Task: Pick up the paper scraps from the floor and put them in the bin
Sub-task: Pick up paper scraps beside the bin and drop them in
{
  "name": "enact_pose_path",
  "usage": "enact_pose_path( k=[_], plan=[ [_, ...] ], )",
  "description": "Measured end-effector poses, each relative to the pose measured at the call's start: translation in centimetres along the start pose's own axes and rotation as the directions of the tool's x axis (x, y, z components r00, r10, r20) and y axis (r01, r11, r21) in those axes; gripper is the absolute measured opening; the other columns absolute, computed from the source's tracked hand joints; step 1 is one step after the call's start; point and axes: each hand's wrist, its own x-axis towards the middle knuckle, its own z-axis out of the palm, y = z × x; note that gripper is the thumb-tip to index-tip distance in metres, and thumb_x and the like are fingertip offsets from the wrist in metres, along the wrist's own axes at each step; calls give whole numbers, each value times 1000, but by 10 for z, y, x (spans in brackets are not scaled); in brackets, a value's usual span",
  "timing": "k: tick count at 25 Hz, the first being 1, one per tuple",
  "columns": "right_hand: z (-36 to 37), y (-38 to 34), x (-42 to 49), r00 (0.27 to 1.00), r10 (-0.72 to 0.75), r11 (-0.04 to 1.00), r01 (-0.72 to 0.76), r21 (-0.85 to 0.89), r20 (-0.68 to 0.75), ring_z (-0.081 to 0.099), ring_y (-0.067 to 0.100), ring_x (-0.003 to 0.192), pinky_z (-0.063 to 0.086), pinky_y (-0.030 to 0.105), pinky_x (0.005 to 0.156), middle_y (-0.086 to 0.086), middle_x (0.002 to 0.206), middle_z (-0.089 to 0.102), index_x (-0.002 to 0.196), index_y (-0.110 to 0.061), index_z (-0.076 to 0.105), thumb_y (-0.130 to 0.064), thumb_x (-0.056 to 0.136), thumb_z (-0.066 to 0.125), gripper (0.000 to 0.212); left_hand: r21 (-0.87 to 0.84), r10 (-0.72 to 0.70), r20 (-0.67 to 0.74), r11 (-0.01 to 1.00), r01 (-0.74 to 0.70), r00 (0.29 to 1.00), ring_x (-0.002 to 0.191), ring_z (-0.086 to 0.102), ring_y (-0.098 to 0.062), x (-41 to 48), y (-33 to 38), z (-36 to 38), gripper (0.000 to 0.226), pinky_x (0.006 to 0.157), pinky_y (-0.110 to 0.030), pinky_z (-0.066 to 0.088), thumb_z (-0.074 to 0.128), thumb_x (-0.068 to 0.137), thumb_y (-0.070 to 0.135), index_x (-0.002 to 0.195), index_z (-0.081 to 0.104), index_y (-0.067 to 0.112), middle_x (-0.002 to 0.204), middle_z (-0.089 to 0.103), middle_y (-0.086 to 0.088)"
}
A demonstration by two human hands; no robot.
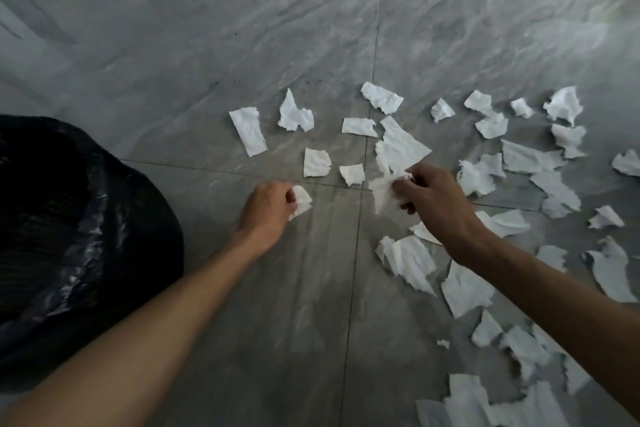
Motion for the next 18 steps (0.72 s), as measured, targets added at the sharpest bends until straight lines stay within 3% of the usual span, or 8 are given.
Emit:
enact_pose_path(
  k=[4, 8, 12, 14, 18],
  plan=[
    [12, -9, -12, 993, 101, 982, -109, 157, 61, 65, 20, 67, 52, 36, 67, 8, 72, 69, 81, -5, 65, -14, 83, 60, 11, -123, 12, -87, 992, -23, 996, 78, 66, -23, -33, 26, -45, 7, 66, -29, 49, 73, 78, 23, 79, 70, 16, 83, 73, -5],
    [31, -46, -26, 990, 40, 980, -65, 190, 133, 65, 17, 65, 51, 28, 62, 8, 70, 68, 78, -5, 64, -7, 79, 62, 3, -115, 172, -339, 968, -222, 925, 57, 52, -5, -74, 59, -140, 9, 53, -10, 33, 75, 77, 27, 76, 69, 21, 62, 60, 15],
    [61, -108, -38, 980, -88, 980, 52, 194, 180, 64, 7, 56, 51, 19, 56, 5, 69, 68, 74, -15, 61, -2, 75, 63, 14, -65, 272, -586, 923, -378, 764, 54, 49, 11, -122, 50, -233, 9, 54, -4, 31, 72, 77, 28, 76, 66, 21, 55, 51, 22],
    [80, -148, -46, 963, -194, 967, 155, 205, 188, 64, 9, 58, 52, 23, 58, 4, 69, 68, 77, -15, 62, -4, 76, 63, 11, -23, 213, -640, 955, -296, 738, 52, 47, 9, -141, 20, -262, 11, 52, -8, 32, 72, 76, 30, 77, 65, 21, 53, 53, 21],
    [118, -227, -67, 869, -470, 876, 436, 208, 157, 66, 10, 64, 52, 24, 59, 0, 71, 70, 83, -23, 63, -15, 73, 62, 13, 26, -94, -578, 991, 133, 811, 63, 59, -25, -159, -68, -272, 10, 56, -32, 43, 72, 77, 33, 78, 66, 25, 61, 59, 1]
  ],
)
